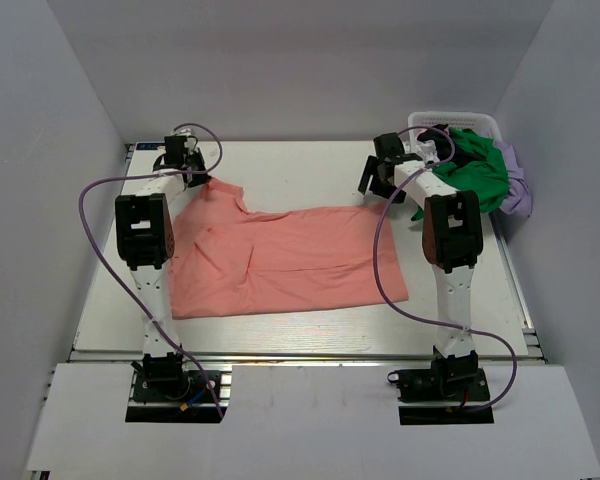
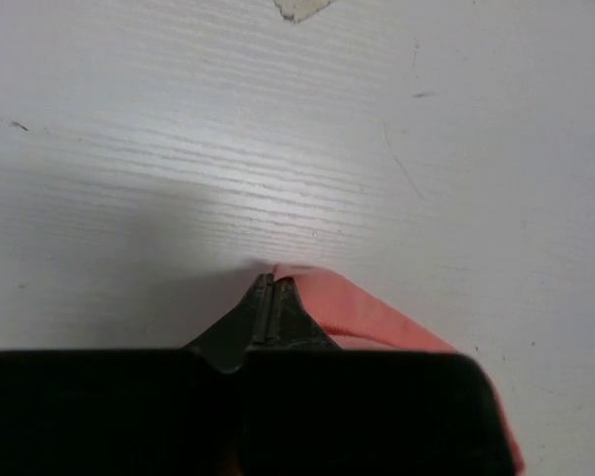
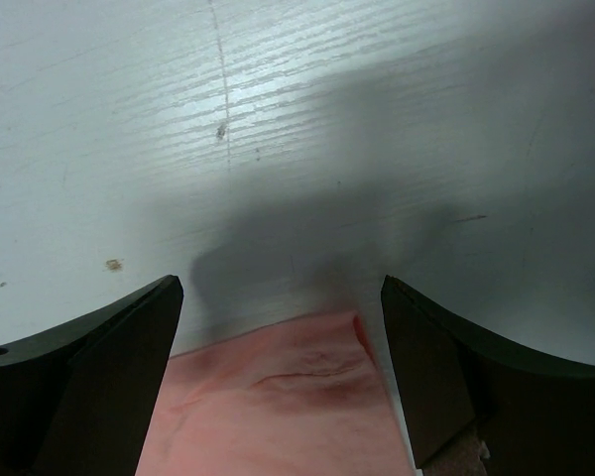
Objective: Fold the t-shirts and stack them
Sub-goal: Grap the side of the flattened tshirt furthest away from the robot with both arms, then fold the other side of the tshirt into a rectangle
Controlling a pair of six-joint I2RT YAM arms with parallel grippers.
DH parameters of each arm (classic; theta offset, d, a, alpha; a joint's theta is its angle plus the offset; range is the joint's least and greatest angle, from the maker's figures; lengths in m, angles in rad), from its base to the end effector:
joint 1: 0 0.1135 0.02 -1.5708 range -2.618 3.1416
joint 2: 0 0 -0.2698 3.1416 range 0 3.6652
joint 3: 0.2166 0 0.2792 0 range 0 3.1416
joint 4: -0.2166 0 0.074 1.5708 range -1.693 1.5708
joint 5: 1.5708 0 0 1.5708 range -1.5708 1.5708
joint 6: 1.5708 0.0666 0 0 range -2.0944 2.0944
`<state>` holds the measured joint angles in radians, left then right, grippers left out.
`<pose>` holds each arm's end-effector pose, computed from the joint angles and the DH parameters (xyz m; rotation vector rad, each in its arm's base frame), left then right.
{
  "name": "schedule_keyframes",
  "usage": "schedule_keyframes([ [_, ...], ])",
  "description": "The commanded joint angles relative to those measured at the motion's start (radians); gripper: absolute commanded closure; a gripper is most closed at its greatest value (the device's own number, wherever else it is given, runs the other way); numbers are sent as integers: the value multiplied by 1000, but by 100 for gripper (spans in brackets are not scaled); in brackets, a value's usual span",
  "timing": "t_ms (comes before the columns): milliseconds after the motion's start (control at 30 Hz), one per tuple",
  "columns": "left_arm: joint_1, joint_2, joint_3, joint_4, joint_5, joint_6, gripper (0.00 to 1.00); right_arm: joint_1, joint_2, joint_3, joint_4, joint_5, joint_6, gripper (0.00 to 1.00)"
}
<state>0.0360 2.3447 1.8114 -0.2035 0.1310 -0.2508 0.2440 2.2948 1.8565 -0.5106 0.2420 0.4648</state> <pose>0.5775 0.0121 0.1254 -0.2640 2.2988 -0.2607 0.5394 0.1178 0.1415 0.3693 2.4525 -0.0062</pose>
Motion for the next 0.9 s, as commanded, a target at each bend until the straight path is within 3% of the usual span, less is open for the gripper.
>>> schedule_keyframes([
  [0, 2, -91, -32, 61, 51, 7, 100, -6, 0, -14, 1, 42, 37, 14],
  [67, 2, -105, -55, 70, 61, 7, 100, -6, 12, -14, 1, 39, 43, 27],
  [267, 2, -148, -86, 94, 96, 7, 100, -6, 5, -45, 21, 37, 37, 53],
  [300, 2, -163, -96, 107, 105, 7, 100, -6, 5, -46, 26, 49, 35, 69],
  [367, 2, -189, -106, 107, 122, 7, 100, -6, -1, -45, 26, 54, 26, 82],
  [400, 2, -202, -118, 107, 134, 7, 100, -5, -5, -46, 30, 52, 18, 98],
  [700, 2, -439, -357, 147, 156, 7, 100, 0, -188, -183, 106, 118, -41, 100],
  [867, -8, -669, -587, 147, 121, 7, 100, 0, -310, -341, 187, 88, -51, 100],
])
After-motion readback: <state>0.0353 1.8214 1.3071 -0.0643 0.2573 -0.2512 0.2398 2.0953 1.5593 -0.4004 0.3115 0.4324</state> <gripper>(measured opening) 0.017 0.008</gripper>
